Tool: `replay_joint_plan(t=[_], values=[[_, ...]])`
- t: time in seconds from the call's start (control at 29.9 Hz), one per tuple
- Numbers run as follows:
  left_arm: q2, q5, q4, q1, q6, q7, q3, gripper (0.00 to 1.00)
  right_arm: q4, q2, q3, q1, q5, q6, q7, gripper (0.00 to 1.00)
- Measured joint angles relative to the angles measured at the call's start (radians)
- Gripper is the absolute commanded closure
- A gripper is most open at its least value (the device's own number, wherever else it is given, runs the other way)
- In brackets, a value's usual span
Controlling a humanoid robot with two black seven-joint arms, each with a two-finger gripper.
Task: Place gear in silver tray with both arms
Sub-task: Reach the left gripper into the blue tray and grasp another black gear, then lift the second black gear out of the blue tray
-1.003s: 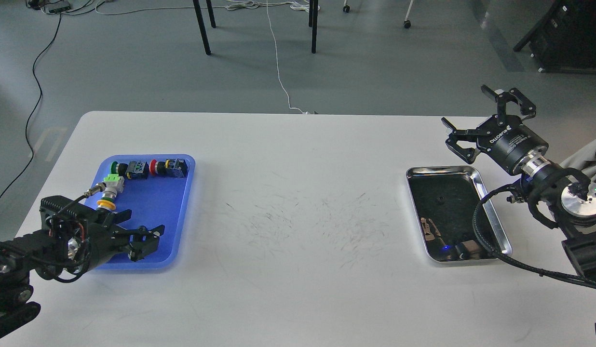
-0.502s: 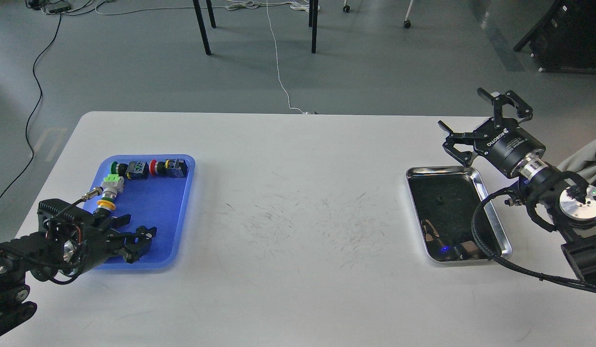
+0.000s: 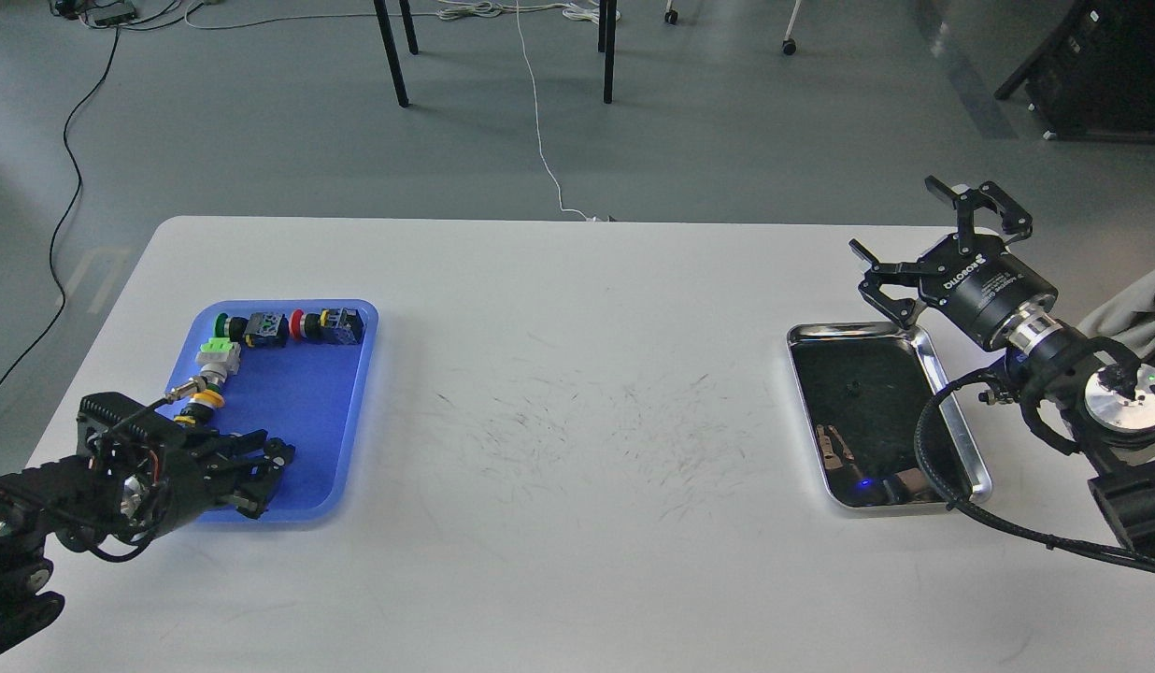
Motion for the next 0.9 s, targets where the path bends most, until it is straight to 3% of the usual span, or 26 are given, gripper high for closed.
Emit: replay_joint_plan(t=[0.1,0.37,0.6,0.77,0.9], values=[[-0.001,0.0,0.0,-0.003,-0.015,0.0,0.0,0.91,0.001,0.0,0.0,0.0,0.0,0.0,0.0,0.03],[0.011,-0.004,-0.016,-0.023,-0.019,0.002,-0.007,0.93,0.0,0.0,0.0,0.0,0.0,0.0,0.0,0.03],[0.165,-0.053,-0.18,-0.192,-0.033,0.005,-0.015,0.93,0.0,0.0,0.0,0.0,-0.001,0.0,0.0,0.03],[0.204,-0.091,-0.369,-0.331,-0.146,0.069,-0.021,0.93,0.0,-0.001,0.001,0.0,0.0,0.0,0.0,0.03],[0.058,-0.097,-0.425,-0.411,-0.213,0.161,-0.026,0.93,0.0,-0.005,0.001,0.003,0.0,0.0,0.0,0.03]])
